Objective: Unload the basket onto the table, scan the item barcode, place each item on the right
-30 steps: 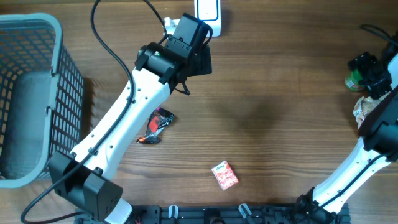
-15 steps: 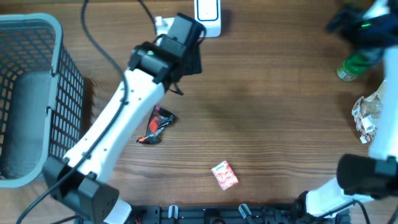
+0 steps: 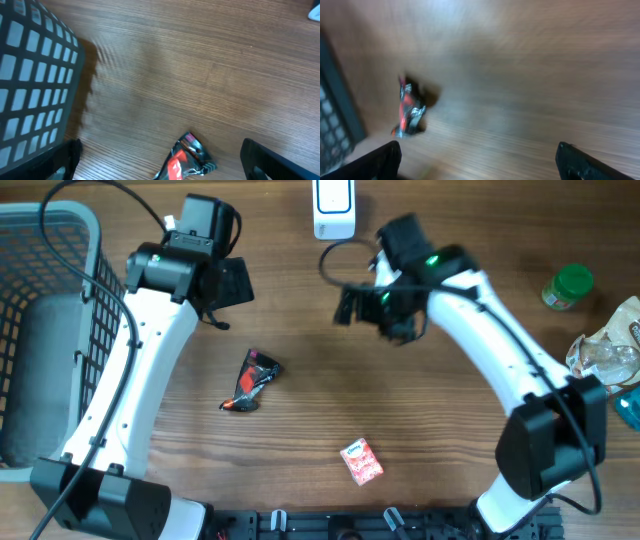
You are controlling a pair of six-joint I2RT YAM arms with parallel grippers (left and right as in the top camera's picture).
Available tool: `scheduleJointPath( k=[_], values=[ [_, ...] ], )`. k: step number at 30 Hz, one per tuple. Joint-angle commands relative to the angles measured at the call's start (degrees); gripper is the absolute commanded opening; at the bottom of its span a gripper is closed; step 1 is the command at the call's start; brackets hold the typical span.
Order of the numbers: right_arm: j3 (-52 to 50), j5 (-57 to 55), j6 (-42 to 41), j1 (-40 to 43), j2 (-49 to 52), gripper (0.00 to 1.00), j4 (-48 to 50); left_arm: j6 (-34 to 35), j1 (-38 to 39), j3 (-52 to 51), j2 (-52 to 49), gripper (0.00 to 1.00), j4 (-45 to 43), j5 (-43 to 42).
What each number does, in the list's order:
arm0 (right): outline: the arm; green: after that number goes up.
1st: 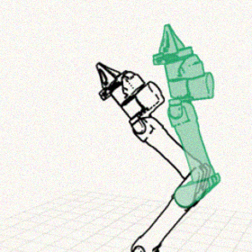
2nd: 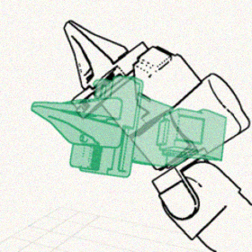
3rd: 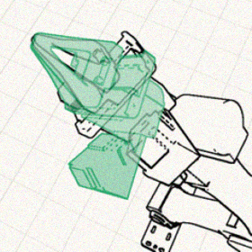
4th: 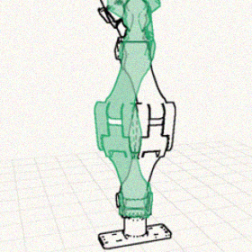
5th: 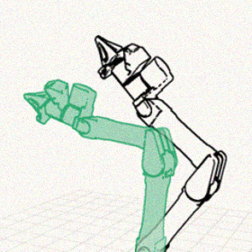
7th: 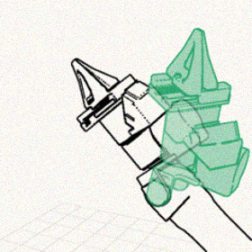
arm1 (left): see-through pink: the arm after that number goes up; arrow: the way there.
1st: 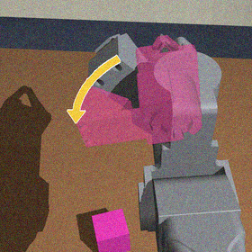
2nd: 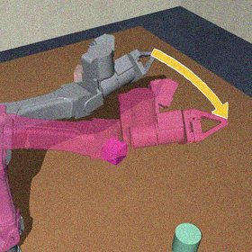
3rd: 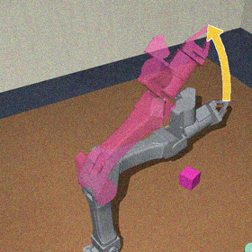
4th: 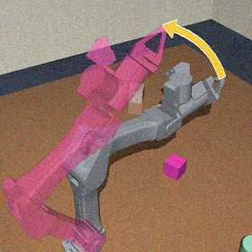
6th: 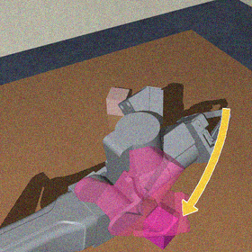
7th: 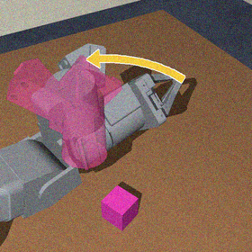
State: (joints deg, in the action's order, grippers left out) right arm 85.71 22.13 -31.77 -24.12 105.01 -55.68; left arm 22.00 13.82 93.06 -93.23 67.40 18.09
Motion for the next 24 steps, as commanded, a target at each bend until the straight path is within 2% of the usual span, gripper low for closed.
scheduleJointPath(
  k=[1, 6, 9, 15, 19, 22, 24],
  values=[
    [-5.8, 7.6, -9.8, -5.9, -0.2, 0.98, 6.5, -2.3, -0.5, 0.0, 3.8, 1.00, -1.6, -0.3],
    [-7.5, 3.8, -20.9, -16.2, -0.2, 0.96, 22.9, -2.3, -0.5, 0.1, 11.6, 1.00, -4.2, -0.3],
    [-7.5, 0.2, -28.7, -19.6, 1.2, 0.93, 24.2, -2.3, -0.6, 0.1, 17.3, 1.00, -5.2, -0.2],
    [-7.5, -1.5, -32.2, -23.5, 4.5, 0.91, 25.8, -2.3, -0.6, 0.0, 21.7, 1.00, -4.9, 2.7],
    [-7.5, -10.1, -33.6, -21.8, 5.9, 0.97, 18.9, -2.3, -0.6, -0.3, 19.8, 1.00, -0.9, 3.7],
    [-7.5, -16.9, -31.8, -15.4, 4.7, 0.99, 12.3, -5.3, -0.5, -2.2, 16.4, 1.00, 2.5, 3.9],
    [-7.5, -18.1, -26.5, -8.7, 3.3, 1.00, 9.0, -7.0, -0.5, -4.5, 14.3, 1.00, 2.6, 4.1]
  ],
)
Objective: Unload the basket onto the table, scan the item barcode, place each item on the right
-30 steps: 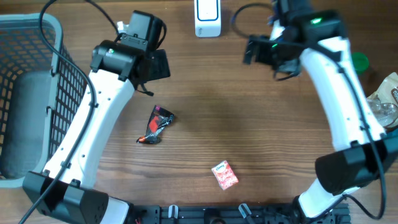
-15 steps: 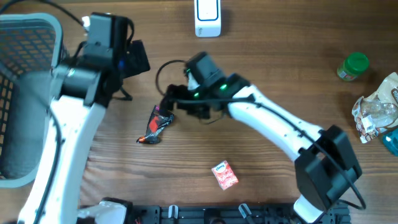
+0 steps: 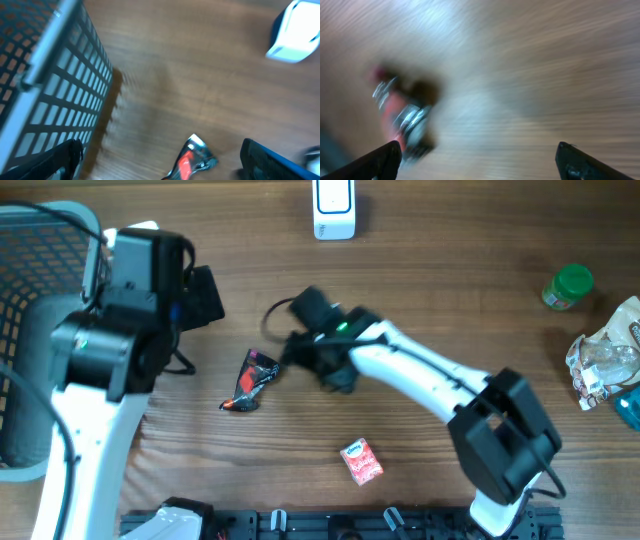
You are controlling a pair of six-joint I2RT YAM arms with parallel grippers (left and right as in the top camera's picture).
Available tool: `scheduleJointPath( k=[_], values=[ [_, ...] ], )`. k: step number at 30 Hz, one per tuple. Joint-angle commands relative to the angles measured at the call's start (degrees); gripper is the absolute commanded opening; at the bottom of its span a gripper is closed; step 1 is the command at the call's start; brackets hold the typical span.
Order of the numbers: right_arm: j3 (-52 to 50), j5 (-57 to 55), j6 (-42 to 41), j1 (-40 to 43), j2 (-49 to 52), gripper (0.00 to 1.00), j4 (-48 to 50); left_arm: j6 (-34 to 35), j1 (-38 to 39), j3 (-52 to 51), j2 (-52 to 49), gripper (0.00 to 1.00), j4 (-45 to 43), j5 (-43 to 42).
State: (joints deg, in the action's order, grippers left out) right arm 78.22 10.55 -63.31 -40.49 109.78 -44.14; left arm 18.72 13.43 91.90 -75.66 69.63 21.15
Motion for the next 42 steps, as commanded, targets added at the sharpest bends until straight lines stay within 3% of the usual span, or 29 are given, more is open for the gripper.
scheduleJointPath(
  k=[1, 5, 9, 15, 17, 21, 27, 30, 33, 34, 39, 42],
  values=[
    [0.0, -6.4, 9.1, 11.5, -2.0, 1.00, -3.8, -5.2, 0.0, -4.8, -4.1, 1.00, 0.5, 1.0],
    [0.0, 2.3, 24.5, 29.7, -2.4, 0.99, -8.0, -5.9, 1.7, -12.6, -8.0, 1.00, 3.4, -0.2],
    [0.0, 2.9, 30.7, 38.4, -2.4, 0.99, -9.7, -9.0, 7.1, -17.1, -12.6, 1.00, 6.1, -7.5],
    [0.0, 2.9, 31.8, 38.4, -2.4, 1.00, -7.9, -11.0, 13.1, -18.2, -21.7, 1.00, 4.2, -6.3],
    [0.0, 3.1, 31.8, 38.1, -2.4, 1.00, -7.7, -11.1, 13.2, -18.8, -25.3, 0.96, 3.0, -5.7],
    [0.0, 3.1, 31.8, 37.8, -2.4, 1.00, -7.2, -11.0, 13.2, -20.9, -31.3, 0.94, 2.2, 2.1],
    [0.0, 3.1, 31.8, 37.8, -2.4, 1.00, -5.8, -11.0, 13.2, -26.1, -32.0, 0.94, -3.8, 1.9],
    [0.0, 3.1, 31.8, 37.8, -2.4, 0.99, -5.8, -10.8, 13.2, -27.8, -32.0, 0.85, -8.8, 1.8],
    [0.0, 3.1, 31.8, 37.8, -2.4, 0.99, -5.9, -10.8, 13.2, -29.4, -32.0, 0.86, -12.9, 1.4],
    [0.0, 3.1, 31.8, 37.8, -2.4, 0.99, -5.9, -10.8, 13.2, -29.8, -32.0, 0.82, -13.6, 1.4],
    [0.0, 3.1, 31.8, 37.8, -2.4, 0.99, -5.7, -10.8, 13.2, -29.8, -32.0, 0.36, -13.4, 1.4],
    [0.0, 3.1, 31.8, 37.8, -2.4, 0.99, -5.7, -10.8, 13.2, -29.8, -32.0, 0.32, -13.1, 1.5]
  ],
)
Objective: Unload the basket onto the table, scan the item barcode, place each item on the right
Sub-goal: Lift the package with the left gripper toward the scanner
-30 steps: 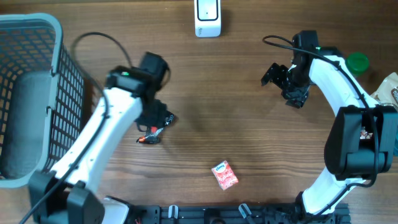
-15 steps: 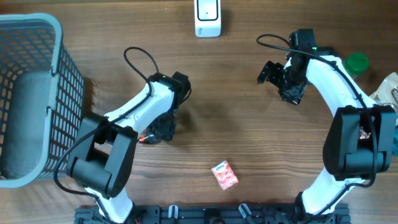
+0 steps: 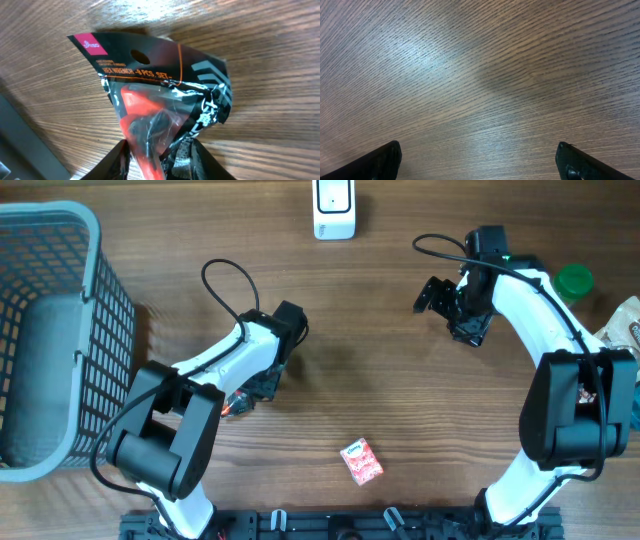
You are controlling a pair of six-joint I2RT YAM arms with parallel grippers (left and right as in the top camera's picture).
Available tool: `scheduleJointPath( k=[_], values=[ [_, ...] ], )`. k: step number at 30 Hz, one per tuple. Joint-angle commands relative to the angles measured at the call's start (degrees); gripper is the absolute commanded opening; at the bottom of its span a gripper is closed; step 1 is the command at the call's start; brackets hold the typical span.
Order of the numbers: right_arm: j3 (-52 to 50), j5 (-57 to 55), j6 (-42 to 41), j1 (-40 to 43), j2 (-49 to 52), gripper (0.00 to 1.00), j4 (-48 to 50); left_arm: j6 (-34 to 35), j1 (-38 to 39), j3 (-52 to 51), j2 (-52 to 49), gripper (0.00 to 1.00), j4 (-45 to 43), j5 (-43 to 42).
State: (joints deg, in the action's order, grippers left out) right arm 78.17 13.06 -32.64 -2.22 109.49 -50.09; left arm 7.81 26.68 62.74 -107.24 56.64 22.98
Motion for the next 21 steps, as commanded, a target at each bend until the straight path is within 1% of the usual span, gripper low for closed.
scheduleJointPath(
  k=[1, 2, 3, 5, 7, 8, 11, 16, 18, 21],
  values=[
    [0.1, 0.5, 1.2, -0.5, -2.1, 0.99, 0.2, 0.1, -0.1, -0.6, -0.4, 0.34, 0.0, -0.4],
    [0.1, 0.5, 1.2, -0.5, -2.1, 0.99, 0.2, 0.1, -0.1, -0.6, -0.4, 0.36, 0.2, -0.4],
    [0.1, 0.5, 1.2, -0.5, -2.1, 0.99, 0.2, 0.3, -0.1, -0.6, -0.4, 0.34, 0.5, -0.4],
    [0.1, 0.5, 1.2, -0.5, -2.1, 0.99, 0.2, 0.7, -0.1, -0.6, -0.4, 0.22, 0.6, -0.4],
    [0.1, 0.5, 1.2, -0.5, -2.1, 0.99, 0.2, 2.3, -0.1, -0.6, -0.4, 0.06, 0.6, -0.4],
    [0.1, 0.5, 1.2, -0.5, -2.1, 0.99, 0.2, 3.2, -0.1, -0.6, -0.4, 0.04, 0.5, -0.4],
    [0.1, 0.5, 1.2, -0.5, -2.1, 0.99, 0.2, 3.8, -0.1, -0.6, -0.4, 0.04, 0.5, -0.4],
    [0.1, 0.3, 1.2, -0.5, -2.1, 0.99, 0.3, 8.2, -0.1, -0.5, 0.2, 0.04, 0.8, -0.6],
    [0.1, -1.3, 1.2, -0.5, -2.1, 0.99, 0.5, 9.4, -0.1, 0.0, 2.2, 0.04, 0.8, -3.9],
    [0.1, -4.1, 1.2, -0.4, -2.1, 0.99, 0.5, 9.4, -0.2, 3.0, 6.0, 0.04, 0.8, -12.7]
  ],
)
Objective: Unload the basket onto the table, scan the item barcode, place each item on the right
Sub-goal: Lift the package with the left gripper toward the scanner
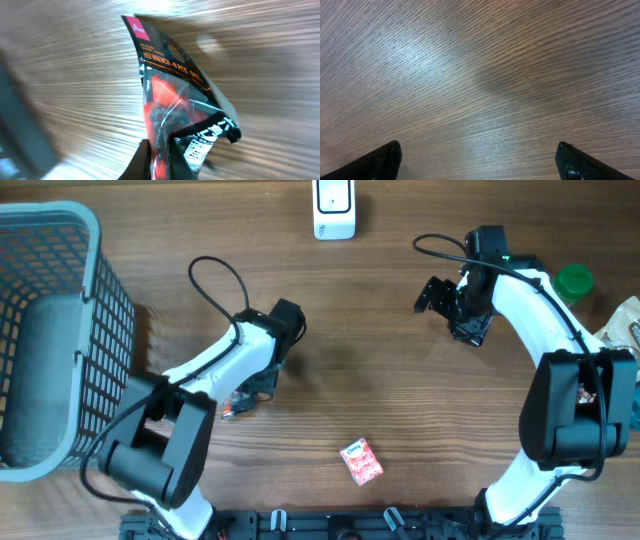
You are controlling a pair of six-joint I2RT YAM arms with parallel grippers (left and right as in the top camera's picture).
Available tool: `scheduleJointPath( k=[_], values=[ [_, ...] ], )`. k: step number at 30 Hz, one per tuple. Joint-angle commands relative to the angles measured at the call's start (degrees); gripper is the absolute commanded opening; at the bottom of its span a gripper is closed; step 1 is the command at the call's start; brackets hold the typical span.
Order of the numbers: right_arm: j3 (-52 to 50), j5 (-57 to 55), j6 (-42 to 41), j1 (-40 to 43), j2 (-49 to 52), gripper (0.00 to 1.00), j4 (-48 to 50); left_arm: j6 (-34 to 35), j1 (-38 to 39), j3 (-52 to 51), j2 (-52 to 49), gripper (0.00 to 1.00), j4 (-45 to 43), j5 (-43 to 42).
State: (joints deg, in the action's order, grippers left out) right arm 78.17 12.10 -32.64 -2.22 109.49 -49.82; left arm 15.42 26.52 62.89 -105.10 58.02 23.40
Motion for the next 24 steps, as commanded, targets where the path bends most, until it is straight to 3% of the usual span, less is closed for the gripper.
scheduleJointPath(
  k=[1, 7, 11, 15, 19, 23, 24],
  values=[
    [0.1, -3.1, 1.1, -0.4, -2.1, 0.99, 0.2, 1.7, 0.0, 5.3, 5.9, 0.04, -0.6, -19.3],
    [0.1, -7.9, 1.4, -0.2, -2.1, 0.99, -1.1, 1.3, -2.6, 15.7, 13.8, 0.04, -4.1, -41.9],
    [0.1, -10.2, 2.7, 1.8, -2.1, 0.99, -2.6, -3.0, -12.3, 16.0, 16.4, 0.04, -18.1, -72.0],
    [0.1, -10.2, 3.2, 3.6, -2.1, 0.99, -3.6, -3.5, -18.0, 15.9, 16.2, 0.04, -27.9, -83.5],
    [0.1, -10.2, 4.2, 3.8, -2.1, 0.99, -4.5, -12.1, -18.7, 15.9, 16.2, 0.04, -41.2, -100.7],
    [0.1, -10.2, 4.2, 3.8, -2.1, 0.99, -6.7, -19.3, -18.7, 15.9, 16.2, 0.04, -54.7, -113.7],
    [0.1, -10.3, 4.2, 3.8, -2.1, 0.99, -7.1, -19.3, -18.7, 15.9, 16.2, 0.04, -56.0, -113.7]
  ],
)
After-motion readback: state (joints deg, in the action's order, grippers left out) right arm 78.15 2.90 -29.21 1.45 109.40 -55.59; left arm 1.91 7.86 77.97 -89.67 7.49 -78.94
